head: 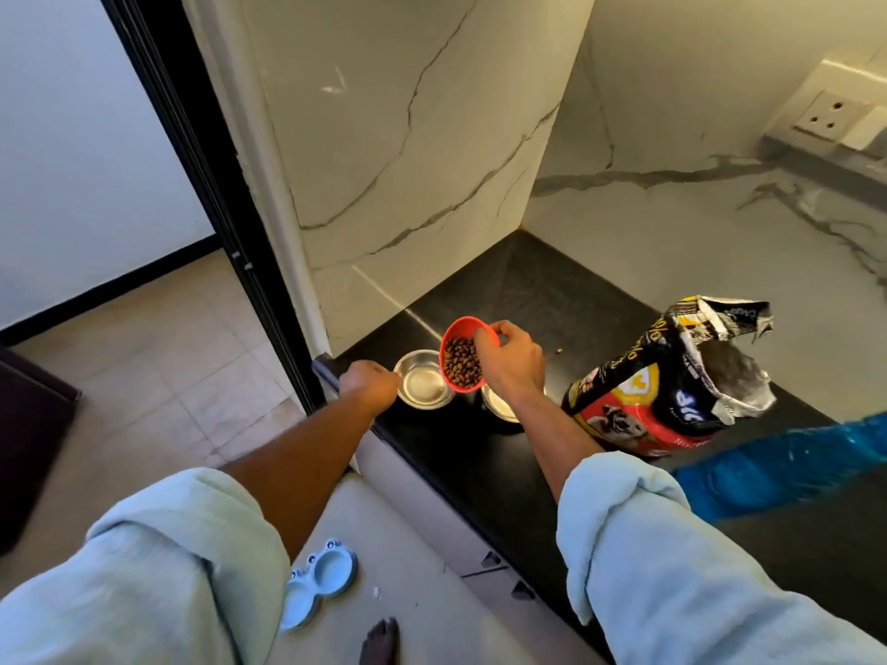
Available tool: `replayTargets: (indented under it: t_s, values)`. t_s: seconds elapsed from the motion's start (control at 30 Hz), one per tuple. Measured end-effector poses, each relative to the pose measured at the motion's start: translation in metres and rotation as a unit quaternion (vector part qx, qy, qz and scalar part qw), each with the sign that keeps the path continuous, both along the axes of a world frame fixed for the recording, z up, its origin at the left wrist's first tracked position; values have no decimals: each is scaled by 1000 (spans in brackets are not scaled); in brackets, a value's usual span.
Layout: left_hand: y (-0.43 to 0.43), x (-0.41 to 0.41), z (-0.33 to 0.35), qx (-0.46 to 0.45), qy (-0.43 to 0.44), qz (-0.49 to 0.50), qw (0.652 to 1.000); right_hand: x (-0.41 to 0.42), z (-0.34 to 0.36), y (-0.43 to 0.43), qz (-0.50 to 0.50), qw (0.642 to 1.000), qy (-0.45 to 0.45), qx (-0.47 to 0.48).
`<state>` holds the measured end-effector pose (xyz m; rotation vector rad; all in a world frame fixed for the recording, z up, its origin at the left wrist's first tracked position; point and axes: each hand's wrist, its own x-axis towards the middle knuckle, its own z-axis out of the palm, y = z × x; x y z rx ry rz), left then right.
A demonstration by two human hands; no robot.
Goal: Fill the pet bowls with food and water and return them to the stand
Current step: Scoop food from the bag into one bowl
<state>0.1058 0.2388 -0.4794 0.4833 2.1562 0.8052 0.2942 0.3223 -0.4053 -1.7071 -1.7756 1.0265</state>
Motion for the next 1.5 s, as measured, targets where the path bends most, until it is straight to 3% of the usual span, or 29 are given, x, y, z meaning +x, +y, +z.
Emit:
replayTargets:
  t_s: [0.6,1.17,1.23,1.37,1.5]
  values:
    - [6,-16,-18,55,10,-15,998,-37,-31,-9,104,971,-122,177]
    - [-1,-18,-20,53,-1,-14,998,-35,-30,-2,198,891,-175,368]
    - [-2,-18,-20,56,0,-16,998,-37,-29,-3,188,900,-167,356]
    - [-8,-17,-21,66,-9,-26,997,-38,-26,-9,84,955,-86,269]
    - [-12,-17,-21,74,-18,-23,997,-37,-28,-14,83,963,-75,245]
